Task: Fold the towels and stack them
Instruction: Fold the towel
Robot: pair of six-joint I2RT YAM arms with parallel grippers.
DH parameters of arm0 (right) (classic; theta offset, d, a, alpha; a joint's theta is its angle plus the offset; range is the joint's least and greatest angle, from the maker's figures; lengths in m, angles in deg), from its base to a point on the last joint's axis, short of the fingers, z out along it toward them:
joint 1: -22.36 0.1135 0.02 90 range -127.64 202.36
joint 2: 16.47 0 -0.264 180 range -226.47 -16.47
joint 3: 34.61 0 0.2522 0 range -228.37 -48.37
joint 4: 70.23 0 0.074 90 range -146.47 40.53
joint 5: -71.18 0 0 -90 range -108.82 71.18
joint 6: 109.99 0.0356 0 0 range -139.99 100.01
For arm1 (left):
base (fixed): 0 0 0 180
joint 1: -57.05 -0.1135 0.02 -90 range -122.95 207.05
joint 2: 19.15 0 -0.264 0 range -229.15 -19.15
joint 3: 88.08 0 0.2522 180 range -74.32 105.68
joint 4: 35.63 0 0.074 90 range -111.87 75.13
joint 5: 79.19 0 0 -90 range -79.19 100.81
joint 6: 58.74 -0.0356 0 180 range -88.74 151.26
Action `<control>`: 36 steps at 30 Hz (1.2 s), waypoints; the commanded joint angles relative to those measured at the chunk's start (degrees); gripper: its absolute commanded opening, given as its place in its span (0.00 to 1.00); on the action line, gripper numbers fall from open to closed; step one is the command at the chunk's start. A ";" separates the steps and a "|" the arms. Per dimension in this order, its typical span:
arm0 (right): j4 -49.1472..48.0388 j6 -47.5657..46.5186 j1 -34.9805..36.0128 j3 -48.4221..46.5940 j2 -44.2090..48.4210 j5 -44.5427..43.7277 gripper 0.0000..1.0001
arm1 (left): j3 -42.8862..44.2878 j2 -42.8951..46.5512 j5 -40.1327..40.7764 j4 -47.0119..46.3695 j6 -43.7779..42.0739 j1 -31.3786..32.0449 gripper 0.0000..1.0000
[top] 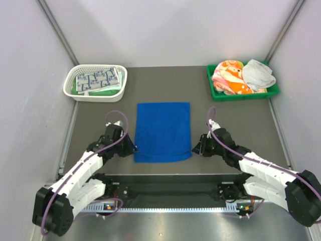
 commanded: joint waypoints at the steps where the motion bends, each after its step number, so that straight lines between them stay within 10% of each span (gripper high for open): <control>1: 3.11 0.10 2.36 -3.61 -0.60 -3.79 0.23 | 3.49 -1.63 2.04 0.84 0.68 0.12 0.26; 19: 3.99 12.13 9.40 -5.12 -0.97 -15.13 0.34 | -0.64 -2.35 7.15 0.76 16.06 0.12 0.48; 36: 0.48 15.74 9.93 -4.59 -1.75 -16.10 0.37 | -3.89 -4.72 5.04 -4.52 17.38 0.21 0.26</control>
